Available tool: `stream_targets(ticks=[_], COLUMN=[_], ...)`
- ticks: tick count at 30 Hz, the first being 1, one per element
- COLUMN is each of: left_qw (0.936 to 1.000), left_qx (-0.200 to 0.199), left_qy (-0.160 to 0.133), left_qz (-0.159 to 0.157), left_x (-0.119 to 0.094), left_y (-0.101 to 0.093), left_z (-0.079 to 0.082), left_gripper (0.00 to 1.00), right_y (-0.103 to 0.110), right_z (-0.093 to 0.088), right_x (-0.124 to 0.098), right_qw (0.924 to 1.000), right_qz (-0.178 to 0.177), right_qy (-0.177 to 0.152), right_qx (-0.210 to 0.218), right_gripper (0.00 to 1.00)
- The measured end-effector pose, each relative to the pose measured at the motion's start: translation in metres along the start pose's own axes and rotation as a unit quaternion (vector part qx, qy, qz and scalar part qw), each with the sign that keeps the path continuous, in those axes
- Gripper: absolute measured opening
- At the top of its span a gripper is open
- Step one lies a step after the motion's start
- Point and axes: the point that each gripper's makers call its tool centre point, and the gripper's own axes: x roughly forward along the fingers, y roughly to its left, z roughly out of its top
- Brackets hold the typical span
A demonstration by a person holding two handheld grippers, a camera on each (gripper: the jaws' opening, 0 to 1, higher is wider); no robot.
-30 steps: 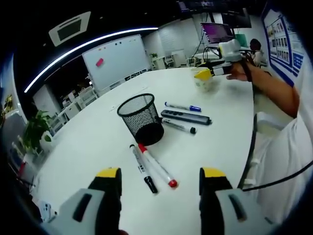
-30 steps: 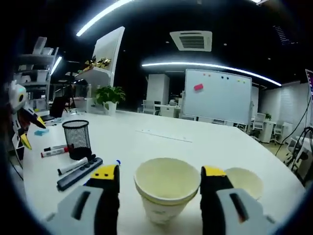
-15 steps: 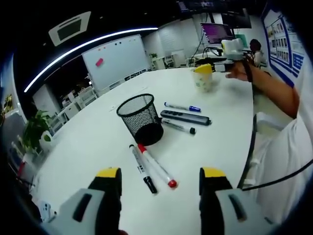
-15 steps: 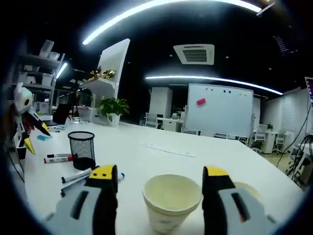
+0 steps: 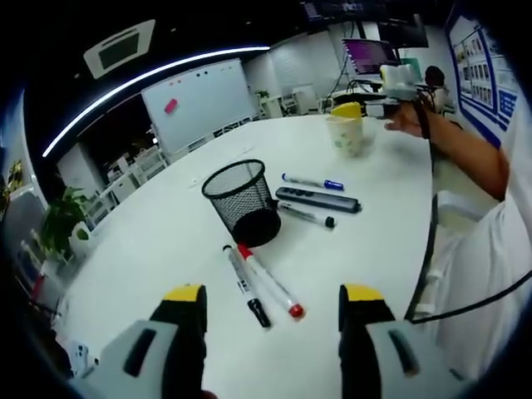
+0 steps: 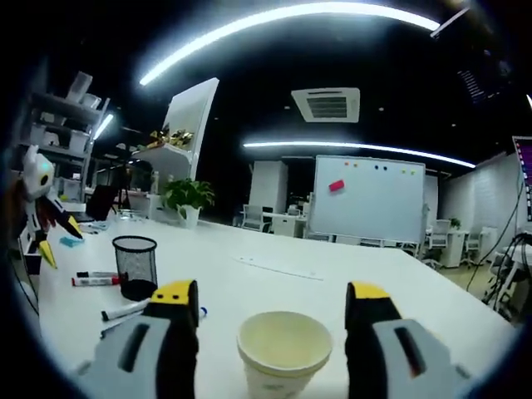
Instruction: Place the scattered laser pointers and whiteboard markers into the pen holder and stack the scattered paper cups together
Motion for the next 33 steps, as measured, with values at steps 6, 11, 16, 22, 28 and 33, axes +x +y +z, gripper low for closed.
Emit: stream_targets(ticks=[6,11,16,22,28,33], left_qw=[1.0000,1.0000,1.0000,1.0000,1.0000,1.0000], left_qx=[0.000,-0.001,0.001,0.000,-0.002,-0.001], left_qy=[-0.002,-0.002,-0.002,-0.004,-0.002,-0.002], left_qz=[0.001,0.003,0.001,-0.001,0.000,-0.003], left_x=[0.000,-0.001,-0.001,0.000,-0.001,0.000], left_y=[0.000,0.002,0.001,0.000,0.000,-0.001], left_z=[0.002,0.002,0.002,0.002,-0.001,-0.001], left_gripper=[0.65,0.65,0.65,0.65,0.65,0.65], right_y=[-0.017,-0.029,-0.032,-0.041,-0.042,-0.052], right_z=[0.007,0.007,0.008,0.002,0.000,0.001], right_x=[-0.006,-0.009,-0.011,-0.016,-0.022,-0.024], right_qw=[0.9991,0.9977,0.9973,0.9953,0.9932,0.9921], right_qz=[-0.040,-0.064,-0.069,-0.095,-0.116,-0.125], right_qy=[-0.016,-0.011,-0.013,-0.003,0.001,-0.006], right_qx=[-0.002,-0.021,-0.019,-0.015,-0.009,-0.007], right_gripper=[0.71,0.71,0.71,0.70,0.68,0.67])
